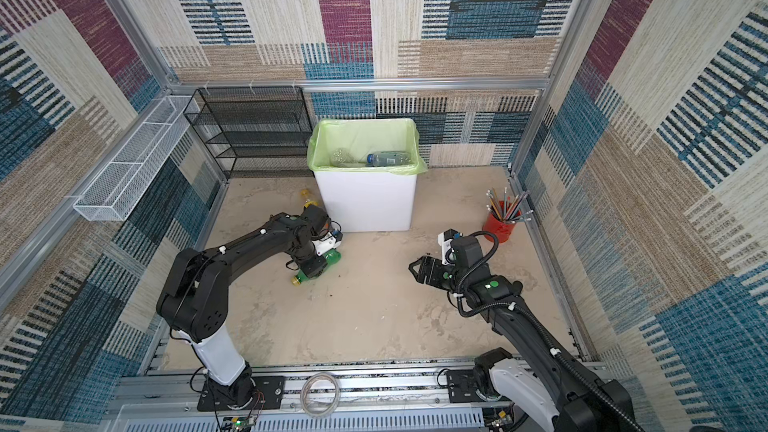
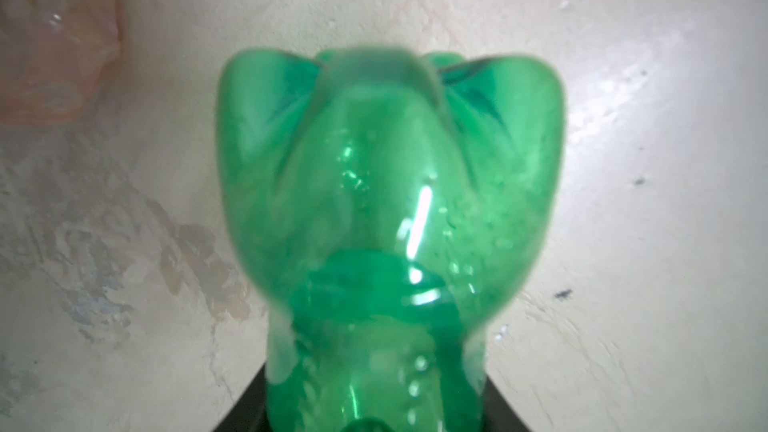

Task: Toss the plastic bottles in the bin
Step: 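Lift the green soda bottle with the left gripper over the bin and release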

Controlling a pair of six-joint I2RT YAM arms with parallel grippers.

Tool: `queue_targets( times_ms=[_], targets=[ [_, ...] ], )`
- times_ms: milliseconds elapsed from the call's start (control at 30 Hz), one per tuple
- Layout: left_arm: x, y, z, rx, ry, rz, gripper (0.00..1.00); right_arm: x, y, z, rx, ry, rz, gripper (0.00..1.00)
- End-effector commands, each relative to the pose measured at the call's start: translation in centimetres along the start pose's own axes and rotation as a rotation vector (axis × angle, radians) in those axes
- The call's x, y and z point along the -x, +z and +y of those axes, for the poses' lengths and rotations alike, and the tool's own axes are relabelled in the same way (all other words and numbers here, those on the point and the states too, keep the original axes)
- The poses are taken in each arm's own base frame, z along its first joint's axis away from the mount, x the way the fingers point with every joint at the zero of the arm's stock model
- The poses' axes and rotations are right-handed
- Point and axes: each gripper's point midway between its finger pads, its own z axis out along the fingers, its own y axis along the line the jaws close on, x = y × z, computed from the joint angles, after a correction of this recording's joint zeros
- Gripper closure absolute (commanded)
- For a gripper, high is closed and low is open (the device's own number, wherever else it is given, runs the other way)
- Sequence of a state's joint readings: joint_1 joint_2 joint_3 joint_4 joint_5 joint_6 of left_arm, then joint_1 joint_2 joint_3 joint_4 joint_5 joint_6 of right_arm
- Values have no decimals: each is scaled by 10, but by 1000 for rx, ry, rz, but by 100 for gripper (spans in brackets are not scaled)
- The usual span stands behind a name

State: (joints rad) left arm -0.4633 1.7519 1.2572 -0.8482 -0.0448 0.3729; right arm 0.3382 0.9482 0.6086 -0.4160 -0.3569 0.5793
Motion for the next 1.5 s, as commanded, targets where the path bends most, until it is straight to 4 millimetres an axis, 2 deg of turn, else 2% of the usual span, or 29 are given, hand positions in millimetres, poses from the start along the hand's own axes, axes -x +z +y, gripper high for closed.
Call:
queue_targets(
  times_ms=[0,100,400,500,600,700,867,967,1000,1067,1167,1233,1300,1367,1467],
  targets=[
    [-1,-25,-13,-49,-61,-65,54,7,2,8,35,-5,-21,19],
    [3,-60,-15,-43,-114,-182,54,8,6,10,50,-8,-14,19],
    [16,-184,-14,-7,-289,-656,54,13,24,17,90,-25,27,19],
    [22,-238,-10,16,-318,-866,52,14,28,19,99,-30,37,19],
    [38,-300,-1,51,-310,-1077,50,15,30,21,107,-34,42,19],
    [70,-363,13,89,-276,-1258,48,15,28,21,109,-31,38,19],
    [156,-458,46,94,-243,-1508,45,13,18,21,112,-25,10,19],
    [203,-511,73,116,-262,-1633,31,15,9,23,106,-31,-15,19],
    [213,-524,81,130,-278,-1666,26,16,6,23,101,-31,-27,19],
    [220,-550,101,152,-338,-1777,15,16,0,22,95,-24,-47,19],
    [211,-571,128,56,-459,-1941,10,16,-8,22,96,-12,-74,19],
    [218,-565,136,48,-485,-1946,10,15,-10,21,92,-7,-80,18],
    [207,-568,140,59,-527,-1986,10,14,-11,22,95,-8,-78,18],
    [201,-569,138,71,-521,-1968,11,14,-11,22,94,-7,-74,18],
    [191,-577,123,54,-470,-1932,16,13,-10,22,96,-3,-70,19]
  ],
)
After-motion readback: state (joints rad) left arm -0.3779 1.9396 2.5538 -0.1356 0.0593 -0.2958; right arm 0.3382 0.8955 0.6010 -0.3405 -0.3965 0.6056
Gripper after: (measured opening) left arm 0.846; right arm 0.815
